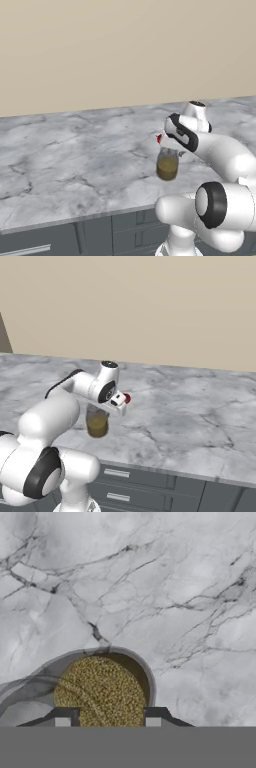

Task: Pick the jar and candle from the dining table and place them in the open cabinet. Close the cabinet after placing the objects.

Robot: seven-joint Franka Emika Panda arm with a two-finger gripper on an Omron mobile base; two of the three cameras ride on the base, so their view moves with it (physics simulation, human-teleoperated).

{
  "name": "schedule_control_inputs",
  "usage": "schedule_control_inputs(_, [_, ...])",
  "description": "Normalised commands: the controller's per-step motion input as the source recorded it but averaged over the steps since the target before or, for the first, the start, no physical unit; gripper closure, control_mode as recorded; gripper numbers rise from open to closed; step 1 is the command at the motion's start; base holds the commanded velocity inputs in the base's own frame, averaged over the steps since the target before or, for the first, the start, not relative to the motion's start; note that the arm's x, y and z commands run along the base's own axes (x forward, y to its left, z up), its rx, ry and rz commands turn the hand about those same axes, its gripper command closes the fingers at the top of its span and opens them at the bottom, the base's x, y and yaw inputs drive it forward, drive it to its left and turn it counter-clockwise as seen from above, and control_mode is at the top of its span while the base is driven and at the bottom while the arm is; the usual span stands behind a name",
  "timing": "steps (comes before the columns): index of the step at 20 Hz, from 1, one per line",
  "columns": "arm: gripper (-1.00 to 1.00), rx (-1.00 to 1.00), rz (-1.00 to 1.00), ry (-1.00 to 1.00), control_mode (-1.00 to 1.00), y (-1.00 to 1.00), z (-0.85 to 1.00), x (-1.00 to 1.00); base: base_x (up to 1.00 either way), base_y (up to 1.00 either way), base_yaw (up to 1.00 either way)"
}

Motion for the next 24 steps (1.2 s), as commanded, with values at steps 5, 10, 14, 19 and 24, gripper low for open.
schedule_control_inputs(5, [1.00, -0.04, 0.00, 0.01, -1.00, -0.33, 0.53, -0.17, 0.00, 0.00, 0.00])
schedule_control_inputs(10, [1.00, -0.04, 0.00, 0.00, -1.00, -0.45, 0.64, -0.28, 0.00, 0.00, 0.00])
schedule_control_inputs(14, [1.00, -0.02, 0.00, 0.00, -1.00, -0.51, 0.59, -0.40, 0.00, 0.00, 0.00])
schedule_control_inputs(19, [1.00, 0.00, 0.00, 0.00, -1.00, -0.47, 0.54, -0.38, 0.00, 0.00, 0.00])
schedule_control_inputs(24, [1.00, -0.01, 0.00, 0.00, -1.00, -0.20, 0.34, -0.20, 0.00, 0.00, 0.00])
